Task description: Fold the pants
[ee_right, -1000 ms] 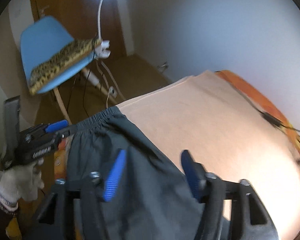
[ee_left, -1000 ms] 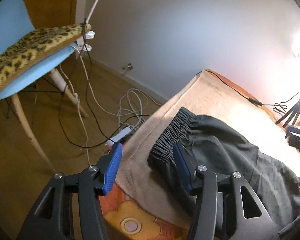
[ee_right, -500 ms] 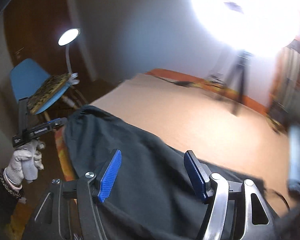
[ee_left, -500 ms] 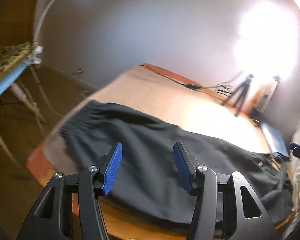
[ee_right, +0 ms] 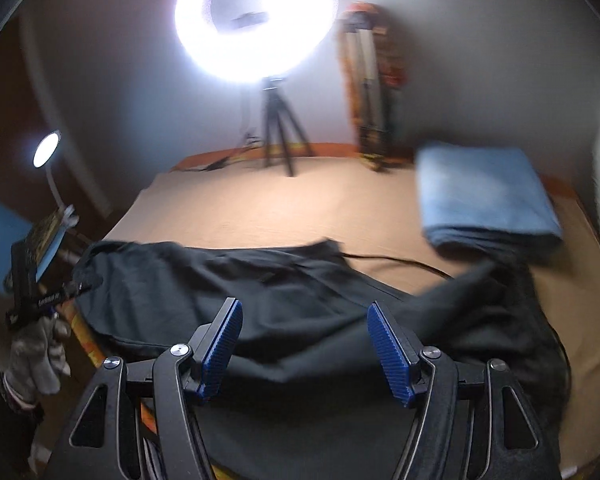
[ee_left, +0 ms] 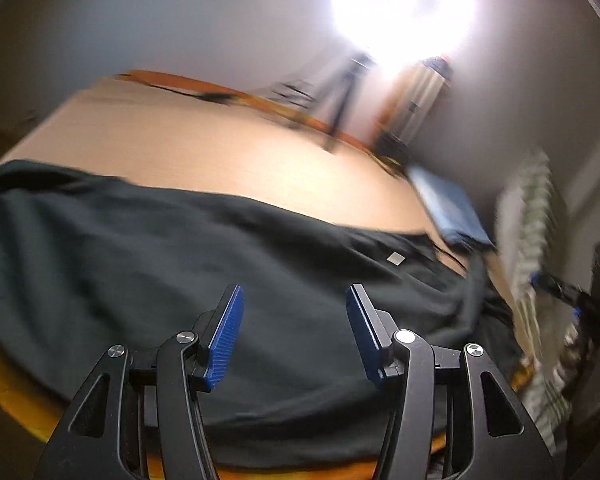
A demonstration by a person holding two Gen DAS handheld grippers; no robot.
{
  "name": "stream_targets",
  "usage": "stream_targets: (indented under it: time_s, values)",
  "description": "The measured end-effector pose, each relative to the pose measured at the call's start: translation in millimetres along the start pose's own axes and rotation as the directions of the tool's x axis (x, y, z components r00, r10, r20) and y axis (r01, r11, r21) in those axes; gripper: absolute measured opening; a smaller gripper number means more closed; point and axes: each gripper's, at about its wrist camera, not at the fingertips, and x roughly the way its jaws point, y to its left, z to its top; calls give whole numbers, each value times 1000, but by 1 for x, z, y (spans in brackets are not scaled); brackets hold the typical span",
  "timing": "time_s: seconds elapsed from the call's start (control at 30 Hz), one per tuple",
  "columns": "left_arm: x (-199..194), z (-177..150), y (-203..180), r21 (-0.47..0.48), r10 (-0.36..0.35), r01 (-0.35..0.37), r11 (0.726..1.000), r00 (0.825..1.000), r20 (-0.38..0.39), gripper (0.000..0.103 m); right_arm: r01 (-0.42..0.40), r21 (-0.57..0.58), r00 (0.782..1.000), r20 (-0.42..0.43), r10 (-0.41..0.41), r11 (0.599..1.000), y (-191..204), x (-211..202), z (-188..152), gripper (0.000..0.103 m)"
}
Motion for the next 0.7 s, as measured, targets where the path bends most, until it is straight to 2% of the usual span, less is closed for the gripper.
stream_targets:
  time_s: [0.1,0.2,0.3,0.47,0.57,0.7]
  values:
    - [18,-9,-34,54,-66,69,996,996,-63,53,22,84,1000,-4,-22,996,-39,-12,-6,68]
    - [34,-20,-60,100,-85,98,990,989,-121,58,61,146,998,-13,-59,987,-79,-24,-8,68]
    - [40,-33,-77,150,-61,85,985,985,-163,58,112,179,994,-27,-109,977,-114,-30,-7,68]
    - [53,-44,-94,212,-4,49,976,977,-212,58,136,217,990,-75,-122,967,-162,-24,6,68]
    - [61,-47,-102,256,31,29,966,974,-225,59,137,236,987,-109,-114,962,-177,-8,18,68]
    - [68,-52,-109,304,62,13,952,970,-235,59,90,293,983,-178,-38,952,-179,32,33,68]
